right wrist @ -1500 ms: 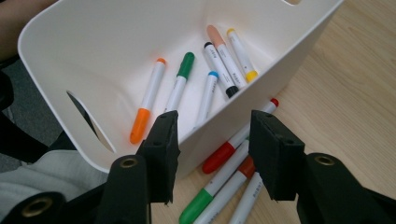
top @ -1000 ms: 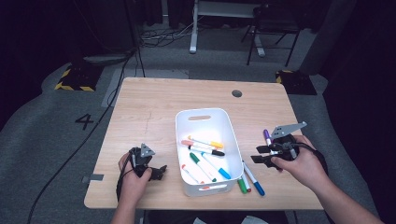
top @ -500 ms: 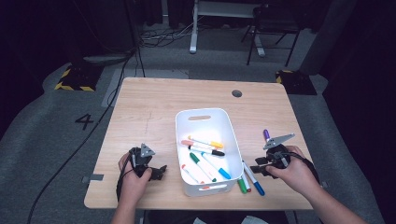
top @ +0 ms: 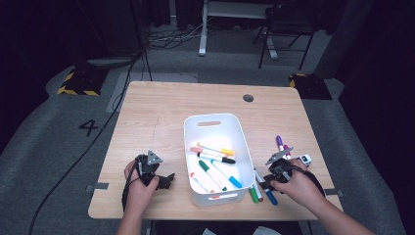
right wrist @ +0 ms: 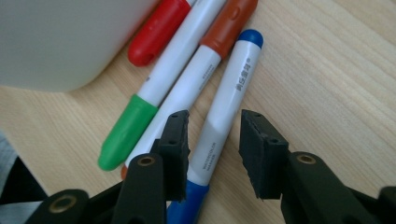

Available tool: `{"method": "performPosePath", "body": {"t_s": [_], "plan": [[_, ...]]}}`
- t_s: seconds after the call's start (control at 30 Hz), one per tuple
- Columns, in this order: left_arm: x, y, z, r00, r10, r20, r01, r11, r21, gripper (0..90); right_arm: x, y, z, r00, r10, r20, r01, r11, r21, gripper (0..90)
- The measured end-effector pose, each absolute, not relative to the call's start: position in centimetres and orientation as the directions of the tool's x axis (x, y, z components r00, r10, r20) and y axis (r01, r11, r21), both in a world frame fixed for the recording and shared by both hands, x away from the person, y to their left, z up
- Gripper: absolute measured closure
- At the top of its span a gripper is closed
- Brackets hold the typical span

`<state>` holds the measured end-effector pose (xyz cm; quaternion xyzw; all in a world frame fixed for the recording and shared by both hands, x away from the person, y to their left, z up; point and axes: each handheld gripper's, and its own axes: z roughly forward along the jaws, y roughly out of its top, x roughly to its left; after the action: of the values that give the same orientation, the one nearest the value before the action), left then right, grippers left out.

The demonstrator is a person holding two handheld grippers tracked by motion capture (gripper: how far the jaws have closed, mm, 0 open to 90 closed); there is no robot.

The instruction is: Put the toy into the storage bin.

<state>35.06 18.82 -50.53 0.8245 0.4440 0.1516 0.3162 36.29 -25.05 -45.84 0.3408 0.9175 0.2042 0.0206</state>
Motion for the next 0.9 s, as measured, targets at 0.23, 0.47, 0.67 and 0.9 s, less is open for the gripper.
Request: {"method": "performPosePath", "body": {"t_s": [0.23, 0.47, 0.67, 0.9], "plan": [[35.1, 18.8, -50.5, 0.560, 0.828, -0.031, 0.636, -0.406, 0.656, 0.1, 36.8, -24.9, -46.4, -0.747, 0.659, 0.087, 0.645, 0.687, 0.335, 71.9], [35.1, 18.8, -50.5, 0.560, 0.828, -0.030, 0.636, -0.406, 0.656, 0.1, 37.4, -25.0, -46.3, -0.731, 0.680, 0.059, 0.663, 0.688, 0.295, 76.9], [35.1, 18.8, -50.5, 0.560, 0.828, -0.030, 0.636, -0.406, 0.656, 0.1, 37.5, -24.8, -46.3, -0.733, 0.679, 0.053, 0.663, 0.694, 0.282, 77.0], [35.1, 18.8, -50.5, 0.560, 0.828, -0.029, 0.636, -0.407, 0.656, 0.1, 37.9, -24.6, -46.1, -0.735, 0.676, 0.044, 0.664, 0.707, 0.243, 77.1]]}}
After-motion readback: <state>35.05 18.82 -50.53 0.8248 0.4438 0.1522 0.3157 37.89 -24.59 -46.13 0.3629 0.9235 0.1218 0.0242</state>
